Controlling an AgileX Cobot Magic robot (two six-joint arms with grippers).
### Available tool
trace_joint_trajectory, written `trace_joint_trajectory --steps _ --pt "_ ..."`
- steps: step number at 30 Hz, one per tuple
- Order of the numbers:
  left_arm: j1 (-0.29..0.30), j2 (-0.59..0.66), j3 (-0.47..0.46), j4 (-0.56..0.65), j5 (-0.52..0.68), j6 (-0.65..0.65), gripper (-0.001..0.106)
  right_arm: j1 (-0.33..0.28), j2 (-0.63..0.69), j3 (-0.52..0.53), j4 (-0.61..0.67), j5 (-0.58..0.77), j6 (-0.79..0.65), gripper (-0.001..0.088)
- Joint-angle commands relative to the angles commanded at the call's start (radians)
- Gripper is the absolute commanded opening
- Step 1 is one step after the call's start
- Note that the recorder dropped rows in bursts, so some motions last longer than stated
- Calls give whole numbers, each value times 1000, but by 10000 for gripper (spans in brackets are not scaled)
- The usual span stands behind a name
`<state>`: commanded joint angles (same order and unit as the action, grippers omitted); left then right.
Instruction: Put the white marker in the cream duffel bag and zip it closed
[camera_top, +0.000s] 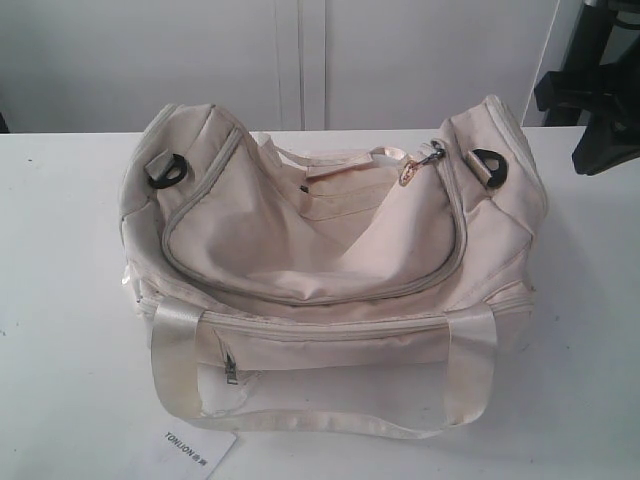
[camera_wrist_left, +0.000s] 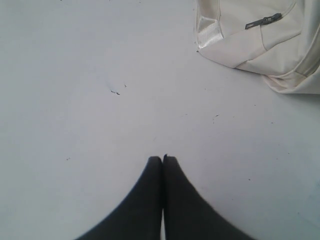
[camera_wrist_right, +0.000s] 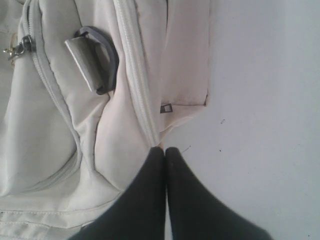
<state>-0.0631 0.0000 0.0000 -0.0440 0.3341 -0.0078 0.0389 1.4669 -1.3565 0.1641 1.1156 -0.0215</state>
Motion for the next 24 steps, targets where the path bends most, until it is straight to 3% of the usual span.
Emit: trace_joint_trajectory --steps 8,17,24 --pt "0 0 0 0 0 0 0 0 2 0 18 -228 -2 0" --pt "0 0 0 0 0 0 0 0 -40 28 -116 -240 -77 0" --pt "0 0 0 0 0 0 0 0 -182 173 -123 -289 -77 0"
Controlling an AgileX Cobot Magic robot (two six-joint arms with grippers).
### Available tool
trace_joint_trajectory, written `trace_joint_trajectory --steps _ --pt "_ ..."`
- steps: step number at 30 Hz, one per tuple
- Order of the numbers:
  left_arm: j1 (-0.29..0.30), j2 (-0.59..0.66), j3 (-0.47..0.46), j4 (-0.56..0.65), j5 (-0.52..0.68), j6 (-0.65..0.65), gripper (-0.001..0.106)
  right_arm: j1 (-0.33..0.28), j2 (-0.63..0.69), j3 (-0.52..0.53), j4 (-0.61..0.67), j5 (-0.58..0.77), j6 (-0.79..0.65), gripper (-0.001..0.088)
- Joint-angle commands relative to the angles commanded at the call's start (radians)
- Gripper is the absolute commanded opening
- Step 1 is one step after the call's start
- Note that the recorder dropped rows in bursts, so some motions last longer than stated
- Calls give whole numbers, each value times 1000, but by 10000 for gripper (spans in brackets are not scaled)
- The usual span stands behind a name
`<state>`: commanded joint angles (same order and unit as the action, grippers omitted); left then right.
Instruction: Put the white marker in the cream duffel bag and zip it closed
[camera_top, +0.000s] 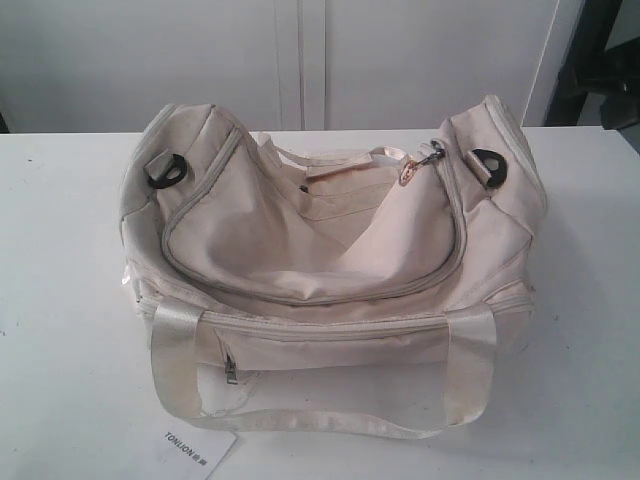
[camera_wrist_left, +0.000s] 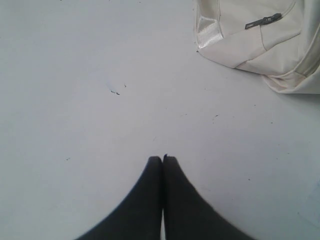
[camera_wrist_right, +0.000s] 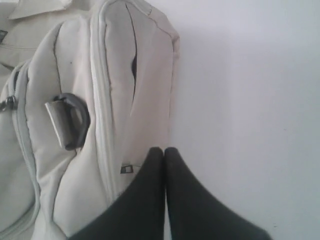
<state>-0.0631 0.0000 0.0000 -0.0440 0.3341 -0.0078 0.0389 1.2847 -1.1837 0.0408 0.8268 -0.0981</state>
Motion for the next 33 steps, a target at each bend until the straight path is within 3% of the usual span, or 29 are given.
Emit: trace_joint_trajectory --steps 15,24,33 --pt "0 0 0 0 0 0 0 0 -495 353 -85 -70 -5 0" --pt "0 0 0 0 0 0 0 0 -704 573 -120 -77 -5 0" --pt "0 0 0 0 0 0 0 0 -977 821 -122 -241 -5 0"
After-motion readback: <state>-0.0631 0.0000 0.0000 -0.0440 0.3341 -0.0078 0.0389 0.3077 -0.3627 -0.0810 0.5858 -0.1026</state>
